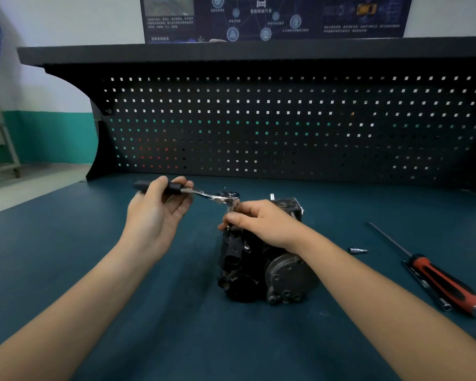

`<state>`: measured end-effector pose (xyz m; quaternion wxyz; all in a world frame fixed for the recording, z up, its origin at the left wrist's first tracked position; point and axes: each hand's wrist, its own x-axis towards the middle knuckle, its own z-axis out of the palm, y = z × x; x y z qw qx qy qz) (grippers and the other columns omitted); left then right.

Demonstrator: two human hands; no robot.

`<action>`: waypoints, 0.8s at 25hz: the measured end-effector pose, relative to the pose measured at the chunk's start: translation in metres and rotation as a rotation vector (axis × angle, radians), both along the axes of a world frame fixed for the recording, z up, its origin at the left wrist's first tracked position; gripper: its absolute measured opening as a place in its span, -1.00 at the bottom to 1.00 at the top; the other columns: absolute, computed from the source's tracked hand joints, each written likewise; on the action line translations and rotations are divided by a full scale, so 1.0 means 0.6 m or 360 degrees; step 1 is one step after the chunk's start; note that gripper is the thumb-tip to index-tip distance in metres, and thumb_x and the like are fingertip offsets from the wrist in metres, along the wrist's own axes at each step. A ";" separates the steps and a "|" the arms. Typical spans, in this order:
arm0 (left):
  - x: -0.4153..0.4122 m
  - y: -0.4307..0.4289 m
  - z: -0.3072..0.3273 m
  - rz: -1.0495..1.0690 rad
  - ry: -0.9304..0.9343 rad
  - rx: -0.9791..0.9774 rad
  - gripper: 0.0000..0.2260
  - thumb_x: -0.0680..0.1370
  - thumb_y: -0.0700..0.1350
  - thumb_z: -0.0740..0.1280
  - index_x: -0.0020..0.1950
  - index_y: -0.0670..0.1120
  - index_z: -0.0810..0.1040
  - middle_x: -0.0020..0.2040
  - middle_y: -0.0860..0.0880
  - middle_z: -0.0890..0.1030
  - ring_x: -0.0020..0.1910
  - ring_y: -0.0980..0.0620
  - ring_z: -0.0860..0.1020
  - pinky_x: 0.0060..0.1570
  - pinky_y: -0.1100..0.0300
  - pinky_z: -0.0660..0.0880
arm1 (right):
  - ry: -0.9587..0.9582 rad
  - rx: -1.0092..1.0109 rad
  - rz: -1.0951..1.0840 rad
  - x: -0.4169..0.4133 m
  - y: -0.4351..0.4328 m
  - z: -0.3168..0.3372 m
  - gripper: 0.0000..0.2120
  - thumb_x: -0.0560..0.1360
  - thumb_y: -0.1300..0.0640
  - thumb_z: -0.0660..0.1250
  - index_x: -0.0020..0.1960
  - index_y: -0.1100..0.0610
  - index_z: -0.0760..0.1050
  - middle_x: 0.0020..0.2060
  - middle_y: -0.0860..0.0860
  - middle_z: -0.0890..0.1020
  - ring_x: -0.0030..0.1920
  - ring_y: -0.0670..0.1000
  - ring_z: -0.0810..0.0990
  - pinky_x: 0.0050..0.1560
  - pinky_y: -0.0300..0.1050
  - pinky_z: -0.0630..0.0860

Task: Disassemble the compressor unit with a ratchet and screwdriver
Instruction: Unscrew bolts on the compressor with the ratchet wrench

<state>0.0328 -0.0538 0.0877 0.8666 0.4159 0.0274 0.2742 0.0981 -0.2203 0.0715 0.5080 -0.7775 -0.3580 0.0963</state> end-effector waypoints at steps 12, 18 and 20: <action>0.032 -0.013 -0.005 0.0055 -0.0051 0.0204 -0.91 0.63 -0.19 0.15 -0.05 -0.06 0.38 -0.20 0.03 0.59 -0.16 0.09 0.60 -0.16 0.16 0.54 | 0.0065 0.0085 0.0025 -0.002 -0.008 0.001 -0.88 0.52 0.24 0.31 0.02 0.22 0.59 -0.08 0.05 0.65 -0.23 -0.28 0.57 -0.12 -0.47 0.45; 0.114 -0.039 0.025 -0.0360 0.0100 -0.0247 -0.79 0.62 -0.26 0.11 -0.21 -0.20 0.38 -0.32 -0.05 0.52 -0.48 0.11 0.57 -0.39 0.17 0.58 | 0.0070 0.0061 0.0007 -0.002 -0.008 -0.001 -0.80 0.55 0.22 0.26 0.07 0.32 0.56 0.01 0.17 0.65 -0.19 -0.22 0.57 -0.04 -0.40 0.48; 0.097 -0.028 0.013 -0.0296 0.0042 -0.0342 -0.77 0.63 -0.23 0.12 -0.22 -0.17 0.37 -0.33 -0.03 0.47 -0.48 0.14 0.56 -0.33 0.15 0.60 | 0.0022 -0.0010 -0.0034 -0.003 -0.005 -0.001 -0.80 0.57 0.18 0.24 0.06 0.28 0.57 0.03 0.13 0.66 -0.18 -0.21 0.57 -0.05 -0.41 0.47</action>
